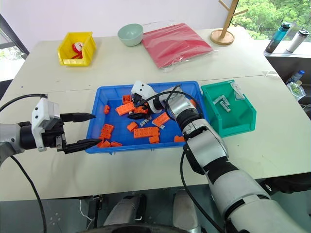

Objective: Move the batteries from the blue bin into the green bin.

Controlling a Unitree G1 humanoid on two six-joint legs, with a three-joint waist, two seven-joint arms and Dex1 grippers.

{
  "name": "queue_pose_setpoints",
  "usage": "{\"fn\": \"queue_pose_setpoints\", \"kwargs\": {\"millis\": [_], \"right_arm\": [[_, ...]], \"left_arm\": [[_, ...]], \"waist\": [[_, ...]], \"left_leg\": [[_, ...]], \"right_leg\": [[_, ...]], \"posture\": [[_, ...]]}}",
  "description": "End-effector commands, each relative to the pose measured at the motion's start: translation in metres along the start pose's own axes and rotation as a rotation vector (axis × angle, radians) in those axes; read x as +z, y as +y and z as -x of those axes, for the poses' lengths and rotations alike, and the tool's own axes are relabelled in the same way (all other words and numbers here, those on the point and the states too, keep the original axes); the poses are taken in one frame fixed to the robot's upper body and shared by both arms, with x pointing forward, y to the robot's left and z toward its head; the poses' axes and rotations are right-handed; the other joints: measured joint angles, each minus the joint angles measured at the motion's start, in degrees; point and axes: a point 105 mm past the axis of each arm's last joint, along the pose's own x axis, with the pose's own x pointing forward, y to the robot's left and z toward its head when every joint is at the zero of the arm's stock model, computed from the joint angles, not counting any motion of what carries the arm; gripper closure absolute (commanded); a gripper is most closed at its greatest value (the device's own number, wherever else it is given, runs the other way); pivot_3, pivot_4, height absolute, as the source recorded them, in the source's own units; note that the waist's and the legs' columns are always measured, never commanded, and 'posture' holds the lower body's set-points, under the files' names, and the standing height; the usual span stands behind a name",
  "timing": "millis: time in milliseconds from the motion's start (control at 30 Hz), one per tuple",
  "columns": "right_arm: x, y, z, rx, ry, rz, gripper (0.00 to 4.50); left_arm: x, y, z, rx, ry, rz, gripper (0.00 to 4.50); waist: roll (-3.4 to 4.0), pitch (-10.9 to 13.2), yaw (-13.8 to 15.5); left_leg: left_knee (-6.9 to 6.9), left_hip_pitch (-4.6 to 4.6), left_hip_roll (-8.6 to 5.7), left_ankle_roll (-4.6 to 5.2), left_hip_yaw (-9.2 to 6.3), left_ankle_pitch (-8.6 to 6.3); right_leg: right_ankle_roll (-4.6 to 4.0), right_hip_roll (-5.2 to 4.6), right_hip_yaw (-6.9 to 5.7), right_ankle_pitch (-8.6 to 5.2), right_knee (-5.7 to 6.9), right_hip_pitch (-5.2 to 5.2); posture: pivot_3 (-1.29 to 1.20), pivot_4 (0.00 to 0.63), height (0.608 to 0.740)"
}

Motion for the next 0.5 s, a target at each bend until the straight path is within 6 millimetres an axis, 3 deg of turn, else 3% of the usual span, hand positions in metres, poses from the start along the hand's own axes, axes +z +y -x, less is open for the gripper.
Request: {"fn": "queue_pose_setpoints", "kwargs": {"millis": [33,67,500], "right_arm": [[0.017,0.0,-0.001,-0.004,-0.061,0.02,2.09],[0.017,0.0,-0.001,-0.006,-0.062,0.017,2.59],[0.026,0.015,-0.002,0.063,-0.097,0.034,2.59]], "left_arm": [[0.006,-0.001,0.0,-0.003,-0.01,-0.04,0.0],[0.006,0.0,0.0,-0.004,-0.01,-0.04,0.0],[0.005,0.003,-0.004,-0.01,-0.015,-0.046,0.0]], "waist": [[0.0,0.0,0.0],[0.0,0.0,0.0],[0.0,0.0,0.0]], "left_leg": [[0.0,0.0,0.0,0.0,0.0,0.0],[0.0,0.0,0.0,0.0,0.0,0.0],[0.01,0.0,-0.01,0.0,0.0,0.0]], "right_leg": [[0.0,0.0,0.0,0.0,0.0,0.0],[0.0,0.0,0.0,0.0,0.01,0.0],[0.0,0.0,0.01,0.0,0.02,0.0]], "posture": [[0.0,0.15,0.717],[0.0,0.15,0.717],[0.0,0.15,0.717]]}}
